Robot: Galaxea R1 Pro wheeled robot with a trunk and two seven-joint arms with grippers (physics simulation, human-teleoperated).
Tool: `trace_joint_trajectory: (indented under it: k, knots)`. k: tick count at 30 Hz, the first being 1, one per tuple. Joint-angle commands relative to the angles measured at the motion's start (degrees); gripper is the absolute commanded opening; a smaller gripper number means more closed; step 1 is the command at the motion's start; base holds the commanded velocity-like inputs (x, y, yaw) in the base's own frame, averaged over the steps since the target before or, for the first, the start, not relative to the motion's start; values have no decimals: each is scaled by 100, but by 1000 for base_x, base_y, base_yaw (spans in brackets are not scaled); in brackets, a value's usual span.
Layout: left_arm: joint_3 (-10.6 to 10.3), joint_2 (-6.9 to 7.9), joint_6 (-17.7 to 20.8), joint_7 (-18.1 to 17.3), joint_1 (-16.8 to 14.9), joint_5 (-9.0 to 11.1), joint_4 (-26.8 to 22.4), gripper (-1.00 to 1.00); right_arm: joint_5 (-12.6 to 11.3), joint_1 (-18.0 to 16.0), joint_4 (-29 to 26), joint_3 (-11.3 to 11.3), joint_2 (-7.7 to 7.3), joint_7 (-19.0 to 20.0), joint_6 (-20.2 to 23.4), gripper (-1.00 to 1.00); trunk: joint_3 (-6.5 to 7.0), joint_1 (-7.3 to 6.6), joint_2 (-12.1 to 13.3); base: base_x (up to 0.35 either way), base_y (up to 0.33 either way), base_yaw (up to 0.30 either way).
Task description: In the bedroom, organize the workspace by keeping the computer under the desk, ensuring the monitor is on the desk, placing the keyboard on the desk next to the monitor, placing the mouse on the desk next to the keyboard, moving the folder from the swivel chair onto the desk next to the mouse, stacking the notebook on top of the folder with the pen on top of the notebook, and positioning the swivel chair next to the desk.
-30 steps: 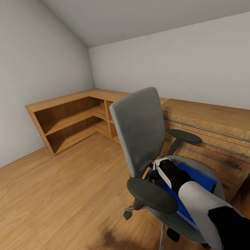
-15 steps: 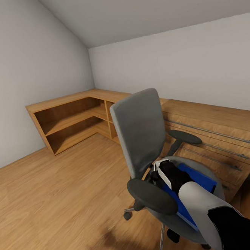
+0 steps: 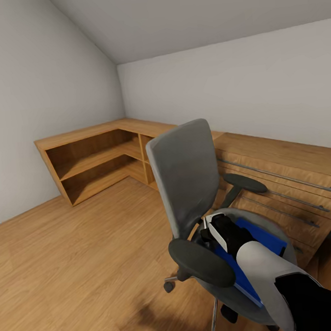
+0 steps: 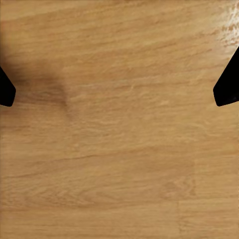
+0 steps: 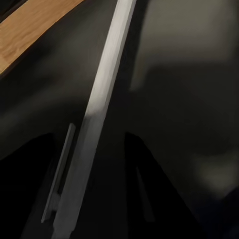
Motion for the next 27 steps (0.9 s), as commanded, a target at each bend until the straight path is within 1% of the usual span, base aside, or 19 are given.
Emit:
trace_joint_trajectory:
  k: [1,8,12,27]
  knots:
    - [-11,2,-11,19,-1,61,-4,100,101,1,228,28,-3,-8,39,-100,-6,-1,-2,0,0,0]
    - [-12,2,-11,19,2,61,-5,100,101,1,228,26,-8,-8,39,-100,-6,-1,-2,0,0,0]
    - [-18,2,-11,19,1,61,-4,100,101,1,230,27,-7,-8,41,-100,66,-88,159,0,0,0]
    - [-20,2,-11,19,1,61,-3,100,101,1,229,19,-12,-8,44,-100,66,-88,159,0,0,0]
